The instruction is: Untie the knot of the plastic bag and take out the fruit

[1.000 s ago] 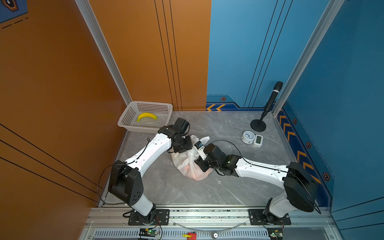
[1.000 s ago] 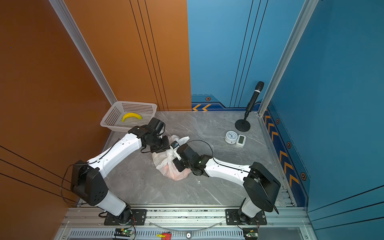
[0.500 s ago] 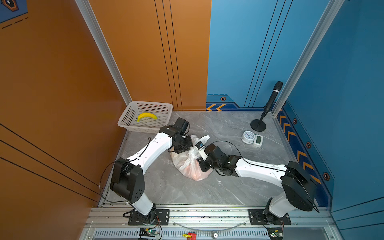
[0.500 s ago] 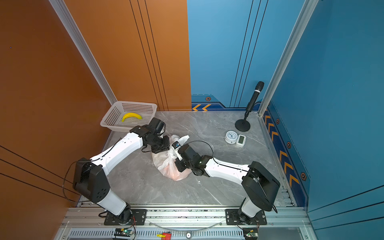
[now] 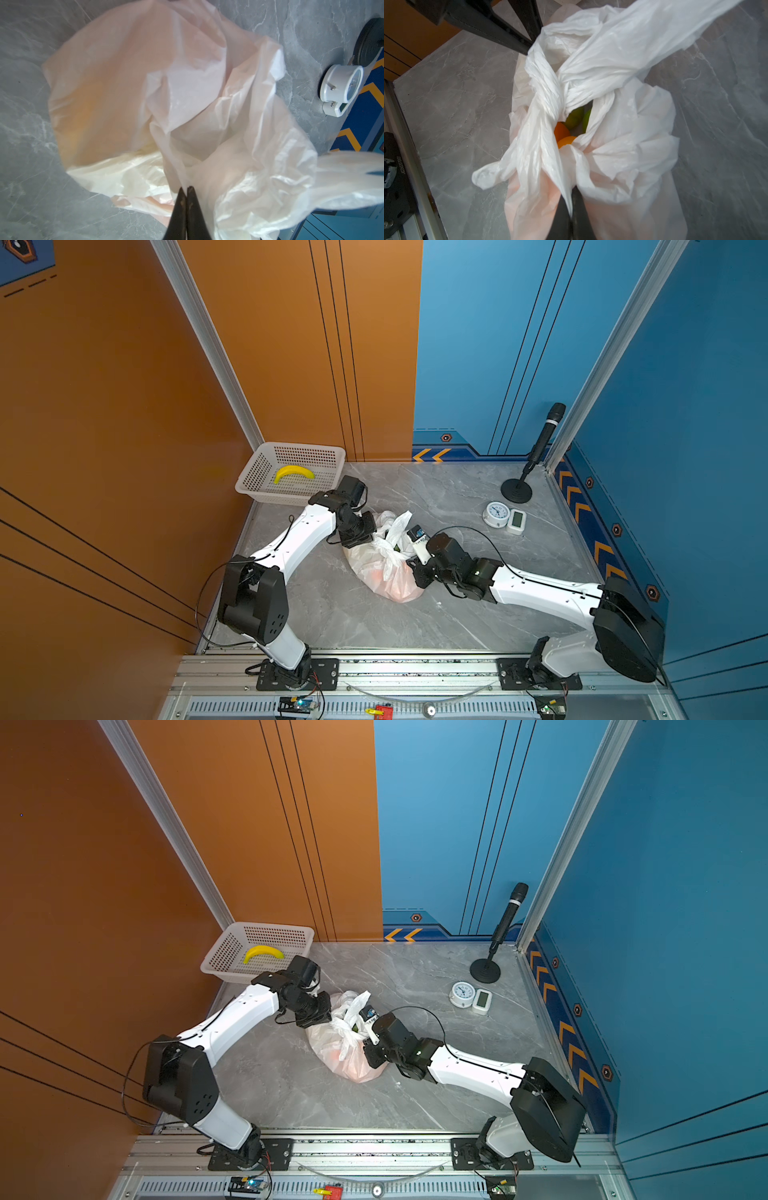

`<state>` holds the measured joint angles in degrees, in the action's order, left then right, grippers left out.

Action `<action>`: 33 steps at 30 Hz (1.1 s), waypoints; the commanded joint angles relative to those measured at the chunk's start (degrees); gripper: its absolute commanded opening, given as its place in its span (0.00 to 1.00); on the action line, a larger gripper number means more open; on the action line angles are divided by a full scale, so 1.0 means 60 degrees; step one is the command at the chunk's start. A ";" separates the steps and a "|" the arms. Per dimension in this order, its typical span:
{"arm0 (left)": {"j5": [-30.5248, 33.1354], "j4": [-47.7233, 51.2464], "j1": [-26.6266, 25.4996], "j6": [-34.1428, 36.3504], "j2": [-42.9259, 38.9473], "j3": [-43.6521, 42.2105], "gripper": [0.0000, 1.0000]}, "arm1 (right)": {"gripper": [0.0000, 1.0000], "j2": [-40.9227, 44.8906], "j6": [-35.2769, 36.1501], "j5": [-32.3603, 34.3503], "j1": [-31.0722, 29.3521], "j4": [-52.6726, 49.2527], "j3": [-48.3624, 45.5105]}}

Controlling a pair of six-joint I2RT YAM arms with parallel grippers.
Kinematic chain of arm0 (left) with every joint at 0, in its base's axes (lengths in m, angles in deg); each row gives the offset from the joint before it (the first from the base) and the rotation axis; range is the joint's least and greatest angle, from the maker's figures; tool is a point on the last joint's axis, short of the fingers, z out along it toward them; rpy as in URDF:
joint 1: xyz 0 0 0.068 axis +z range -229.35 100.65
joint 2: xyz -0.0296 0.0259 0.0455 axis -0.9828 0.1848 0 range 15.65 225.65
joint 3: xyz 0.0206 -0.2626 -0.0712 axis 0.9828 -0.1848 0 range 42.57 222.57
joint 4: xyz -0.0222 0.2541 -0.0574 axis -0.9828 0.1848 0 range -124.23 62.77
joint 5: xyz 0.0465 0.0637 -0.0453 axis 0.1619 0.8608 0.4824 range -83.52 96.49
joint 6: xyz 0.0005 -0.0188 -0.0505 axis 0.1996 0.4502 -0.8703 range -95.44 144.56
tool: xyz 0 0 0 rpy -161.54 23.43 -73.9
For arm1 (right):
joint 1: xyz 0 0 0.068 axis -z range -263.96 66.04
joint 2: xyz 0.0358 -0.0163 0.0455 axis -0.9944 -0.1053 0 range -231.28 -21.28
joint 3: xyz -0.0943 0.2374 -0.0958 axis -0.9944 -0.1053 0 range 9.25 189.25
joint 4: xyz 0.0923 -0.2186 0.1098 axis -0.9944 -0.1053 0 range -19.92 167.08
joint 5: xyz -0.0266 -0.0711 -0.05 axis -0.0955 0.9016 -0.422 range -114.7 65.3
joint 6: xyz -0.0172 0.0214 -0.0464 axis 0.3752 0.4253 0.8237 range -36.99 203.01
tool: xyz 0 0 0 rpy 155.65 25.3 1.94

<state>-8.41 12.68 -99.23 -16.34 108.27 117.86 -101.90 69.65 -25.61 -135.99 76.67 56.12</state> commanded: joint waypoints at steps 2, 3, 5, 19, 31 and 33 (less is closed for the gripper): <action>0.0471 0.0038 0.0569 0.0370 -0.0408 -0.0273 0.00 | 0.00 0.0661 -0.0309 0.0547 0.0234 -0.0655 -0.0556; 0.0450 0.0034 0.0658 0.0407 -0.0488 -0.0321 0.00 | 0.00 0.0806 -0.0343 0.0623 0.0302 -0.0708 -0.0638; 0.0458 0.0034 0.0837 0.0462 -0.0604 -0.0386 0.00 | 0.00 0.1061 -0.0414 0.0807 0.0386 -0.0807 -0.0843; 0.0330 0.0165 0.1834 0.0731 -0.1215 -0.0777 0.00 | 0.00 0.2973 -0.0834 0.1469 0.1473 -0.1316 -0.2057; 0.0929 0.0779 0.2217 0.1352 -0.1660 -0.0540 0.00 | 0.00 0.4458 -0.1486 0.1420 0.2597 -0.1301 -0.2890; 0.0914 0.0779 0.2063 0.1380 -0.1774 -0.0396 0.00 | 0.01 0.4566 -0.1507 0.1152 0.2598 -0.1266 -0.2872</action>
<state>-6.29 15.39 -86.53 -10.16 99.72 113.42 -75.83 62.08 -18.70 -120.69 70.60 39.53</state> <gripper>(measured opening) 0.045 0.047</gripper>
